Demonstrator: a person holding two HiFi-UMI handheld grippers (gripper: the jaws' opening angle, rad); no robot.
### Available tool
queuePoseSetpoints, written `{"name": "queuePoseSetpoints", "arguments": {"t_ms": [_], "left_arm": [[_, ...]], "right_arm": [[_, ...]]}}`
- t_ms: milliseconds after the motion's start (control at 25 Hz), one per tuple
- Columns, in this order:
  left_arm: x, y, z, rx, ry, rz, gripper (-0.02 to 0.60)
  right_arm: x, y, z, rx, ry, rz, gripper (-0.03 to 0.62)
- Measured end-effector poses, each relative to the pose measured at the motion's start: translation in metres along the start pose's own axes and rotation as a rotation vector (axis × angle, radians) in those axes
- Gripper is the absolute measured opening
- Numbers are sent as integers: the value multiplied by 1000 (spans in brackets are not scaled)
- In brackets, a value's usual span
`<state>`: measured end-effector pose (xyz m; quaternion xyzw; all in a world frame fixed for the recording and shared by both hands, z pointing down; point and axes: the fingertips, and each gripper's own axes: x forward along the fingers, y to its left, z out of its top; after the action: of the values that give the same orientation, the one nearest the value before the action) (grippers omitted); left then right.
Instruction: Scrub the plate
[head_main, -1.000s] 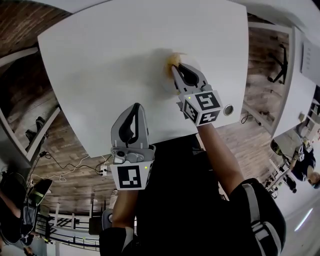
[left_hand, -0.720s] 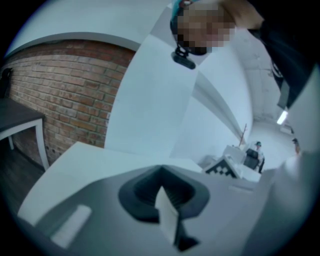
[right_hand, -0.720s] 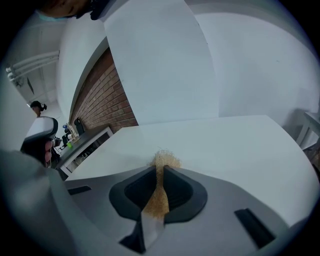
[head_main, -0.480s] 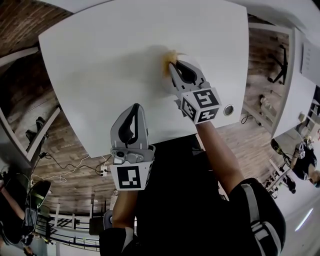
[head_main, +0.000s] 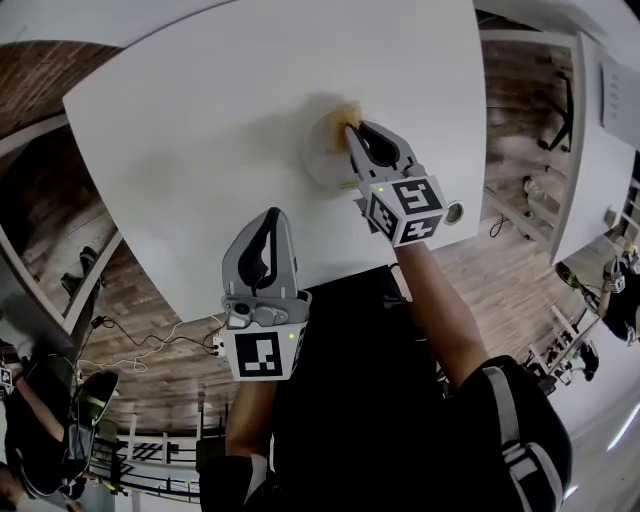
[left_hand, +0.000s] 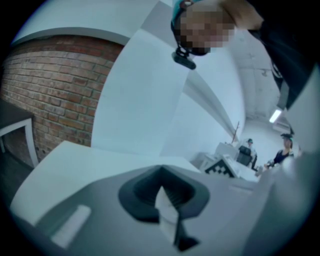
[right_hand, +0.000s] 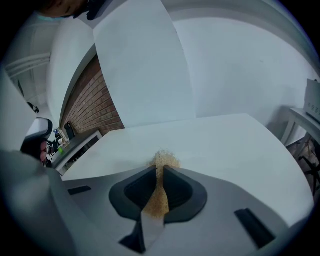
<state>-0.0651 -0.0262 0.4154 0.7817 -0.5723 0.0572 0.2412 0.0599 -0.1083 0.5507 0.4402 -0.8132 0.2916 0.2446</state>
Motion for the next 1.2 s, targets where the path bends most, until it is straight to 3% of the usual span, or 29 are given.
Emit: {"name": "queuePoseSetpoints", "arguments": {"t_ms": [720, 1200], "left_arm": [[10, -40, 3, 67, -5, -82, 1], [0, -54, 52, 117, -82, -102, 2]], "right_arm": [[-44, -54, 7, 39, -58, -97, 41], [-92, -42, 58, 13, -162, -113, 41]]}}
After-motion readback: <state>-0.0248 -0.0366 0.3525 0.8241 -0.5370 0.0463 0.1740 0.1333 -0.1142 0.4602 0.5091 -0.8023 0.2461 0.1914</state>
